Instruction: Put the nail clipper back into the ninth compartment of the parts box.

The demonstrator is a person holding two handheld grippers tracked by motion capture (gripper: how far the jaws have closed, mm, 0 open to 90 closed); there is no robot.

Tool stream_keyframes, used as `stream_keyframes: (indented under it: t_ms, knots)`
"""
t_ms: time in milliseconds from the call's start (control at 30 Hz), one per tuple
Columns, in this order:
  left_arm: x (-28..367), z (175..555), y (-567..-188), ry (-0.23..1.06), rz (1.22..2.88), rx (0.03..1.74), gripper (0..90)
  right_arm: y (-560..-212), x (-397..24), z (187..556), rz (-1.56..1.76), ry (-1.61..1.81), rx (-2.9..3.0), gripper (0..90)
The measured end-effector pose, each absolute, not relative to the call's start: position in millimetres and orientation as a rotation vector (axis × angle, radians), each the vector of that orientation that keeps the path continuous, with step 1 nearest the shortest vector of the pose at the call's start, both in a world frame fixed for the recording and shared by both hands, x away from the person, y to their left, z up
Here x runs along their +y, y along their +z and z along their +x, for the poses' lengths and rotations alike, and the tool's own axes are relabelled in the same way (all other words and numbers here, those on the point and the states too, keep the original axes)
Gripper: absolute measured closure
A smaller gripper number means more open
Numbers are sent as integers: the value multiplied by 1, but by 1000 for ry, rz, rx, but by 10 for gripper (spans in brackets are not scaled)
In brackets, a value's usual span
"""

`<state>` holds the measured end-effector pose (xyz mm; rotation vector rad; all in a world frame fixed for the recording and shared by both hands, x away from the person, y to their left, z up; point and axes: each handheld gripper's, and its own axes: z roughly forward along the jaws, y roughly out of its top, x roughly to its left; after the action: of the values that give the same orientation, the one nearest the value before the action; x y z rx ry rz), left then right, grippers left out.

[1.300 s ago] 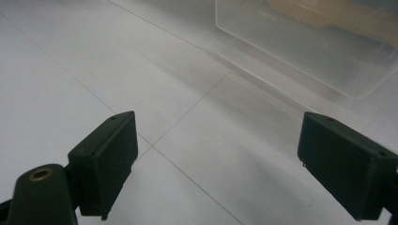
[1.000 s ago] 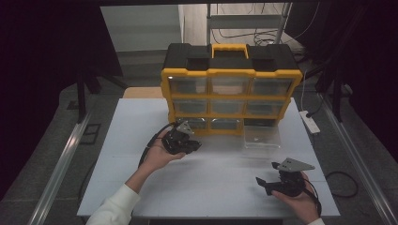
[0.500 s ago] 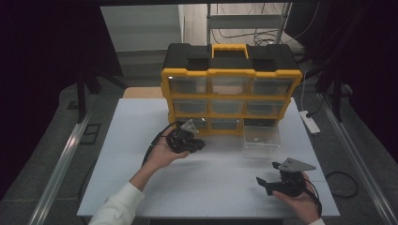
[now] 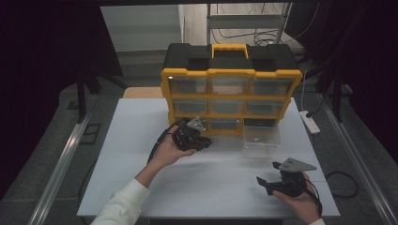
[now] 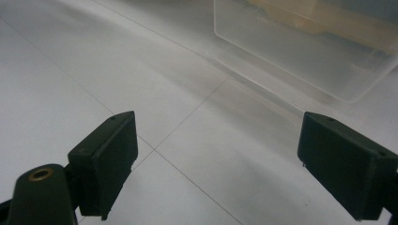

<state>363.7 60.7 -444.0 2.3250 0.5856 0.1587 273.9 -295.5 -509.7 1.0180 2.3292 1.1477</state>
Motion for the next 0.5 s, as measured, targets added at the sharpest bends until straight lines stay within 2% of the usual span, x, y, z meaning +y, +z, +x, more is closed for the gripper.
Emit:
stream_keyframes:
  t_ms: [500]
  knots:
    - [49, 365, -433, 161, 2313, 559, 799, -509, -296, 274, 1017, 1152, 2328, 129]
